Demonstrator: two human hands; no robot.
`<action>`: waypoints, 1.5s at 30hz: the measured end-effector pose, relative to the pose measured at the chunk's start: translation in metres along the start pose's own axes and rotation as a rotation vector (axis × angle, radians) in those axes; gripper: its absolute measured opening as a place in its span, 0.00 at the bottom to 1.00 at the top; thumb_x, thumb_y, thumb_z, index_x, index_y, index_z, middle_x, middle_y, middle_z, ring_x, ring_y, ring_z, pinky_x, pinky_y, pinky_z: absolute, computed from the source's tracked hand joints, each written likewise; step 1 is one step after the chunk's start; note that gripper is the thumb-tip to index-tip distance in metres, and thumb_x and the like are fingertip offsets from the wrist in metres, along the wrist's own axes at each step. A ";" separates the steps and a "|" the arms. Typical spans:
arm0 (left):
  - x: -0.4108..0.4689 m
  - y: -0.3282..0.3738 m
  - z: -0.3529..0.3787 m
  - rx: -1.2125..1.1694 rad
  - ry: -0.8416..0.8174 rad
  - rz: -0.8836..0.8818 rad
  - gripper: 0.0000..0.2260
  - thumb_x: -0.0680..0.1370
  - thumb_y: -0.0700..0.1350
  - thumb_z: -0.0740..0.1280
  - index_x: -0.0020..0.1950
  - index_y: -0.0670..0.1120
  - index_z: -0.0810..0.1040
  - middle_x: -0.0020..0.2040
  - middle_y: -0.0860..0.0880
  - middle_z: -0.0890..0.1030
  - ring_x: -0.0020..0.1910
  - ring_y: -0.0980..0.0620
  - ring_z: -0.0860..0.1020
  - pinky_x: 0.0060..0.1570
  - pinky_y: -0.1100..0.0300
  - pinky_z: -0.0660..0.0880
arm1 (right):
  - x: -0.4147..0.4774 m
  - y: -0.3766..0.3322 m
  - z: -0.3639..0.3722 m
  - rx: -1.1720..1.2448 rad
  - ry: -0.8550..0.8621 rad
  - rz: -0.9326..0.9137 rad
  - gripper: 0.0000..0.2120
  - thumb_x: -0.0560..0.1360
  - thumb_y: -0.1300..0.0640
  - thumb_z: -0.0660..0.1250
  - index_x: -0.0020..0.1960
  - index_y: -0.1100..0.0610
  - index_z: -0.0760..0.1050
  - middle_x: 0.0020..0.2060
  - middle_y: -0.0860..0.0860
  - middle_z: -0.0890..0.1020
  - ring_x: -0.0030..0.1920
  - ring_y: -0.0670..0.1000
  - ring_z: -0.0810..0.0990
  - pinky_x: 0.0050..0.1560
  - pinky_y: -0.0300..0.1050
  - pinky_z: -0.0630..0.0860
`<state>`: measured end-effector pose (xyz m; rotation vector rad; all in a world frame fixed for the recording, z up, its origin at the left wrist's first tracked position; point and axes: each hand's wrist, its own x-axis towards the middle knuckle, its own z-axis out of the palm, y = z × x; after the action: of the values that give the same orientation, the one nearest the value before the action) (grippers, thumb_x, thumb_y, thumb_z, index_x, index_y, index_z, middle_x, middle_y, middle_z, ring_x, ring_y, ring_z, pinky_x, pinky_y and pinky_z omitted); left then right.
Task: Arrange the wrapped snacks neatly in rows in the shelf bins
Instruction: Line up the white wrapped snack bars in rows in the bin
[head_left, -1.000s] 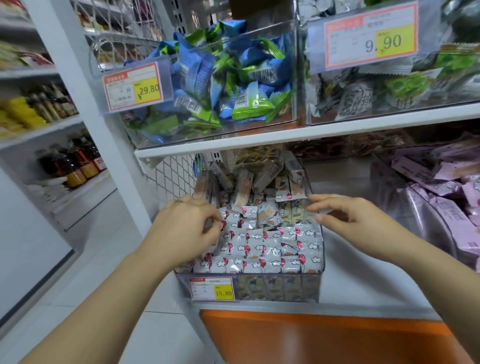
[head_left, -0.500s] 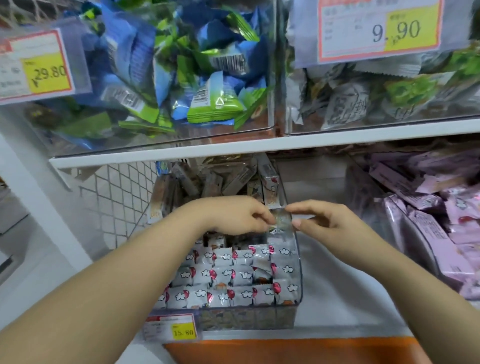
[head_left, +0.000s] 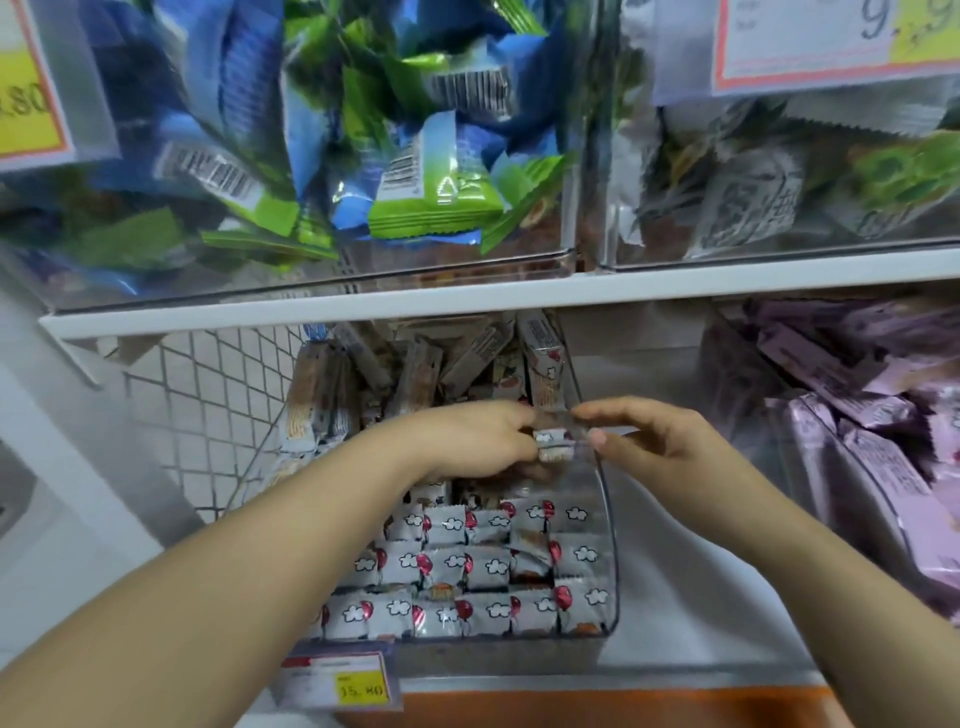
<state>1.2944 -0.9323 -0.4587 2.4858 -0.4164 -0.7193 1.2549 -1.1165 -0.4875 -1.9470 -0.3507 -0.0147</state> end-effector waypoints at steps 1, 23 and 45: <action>-0.006 0.003 -0.002 0.011 0.035 0.019 0.16 0.78 0.47 0.62 0.66 0.55 0.73 0.57 0.51 0.81 0.55 0.49 0.80 0.60 0.49 0.74 | -0.002 0.000 0.000 -0.001 0.000 0.001 0.09 0.74 0.53 0.68 0.46 0.39 0.79 0.47 0.64 0.81 0.40 0.65 0.77 0.47 0.58 0.75; -0.076 0.033 -0.026 -0.268 0.323 0.317 0.07 0.76 0.47 0.67 0.51 0.59 0.76 0.45 0.66 0.82 0.45 0.70 0.79 0.46 0.80 0.69 | -0.022 -0.033 -0.004 0.165 0.281 -0.288 0.11 0.71 0.53 0.70 0.50 0.40 0.76 0.48 0.44 0.81 0.50 0.46 0.79 0.51 0.42 0.76; 0.035 -0.018 -0.002 0.468 -0.269 -0.011 0.19 0.76 0.36 0.66 0.66 0.47 0.74 0.56 0.54 0.77 0.49 0.55 0.75 0.53 0.62 0.73 | -0.020 0.002 -0.014 0.072 0.105 -0.065 0.15 0.62 0.43 0.71 0.49 0.41 0.78 0.41 0.49 0.82 0.41 0.54 0.79 0.42 0.50 0.75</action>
<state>1.3266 -0.9307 -0.4812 2.8276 -0.7417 -1.0692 1.2387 -1.1343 -0.4871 -1.8549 -0.3400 -0.1436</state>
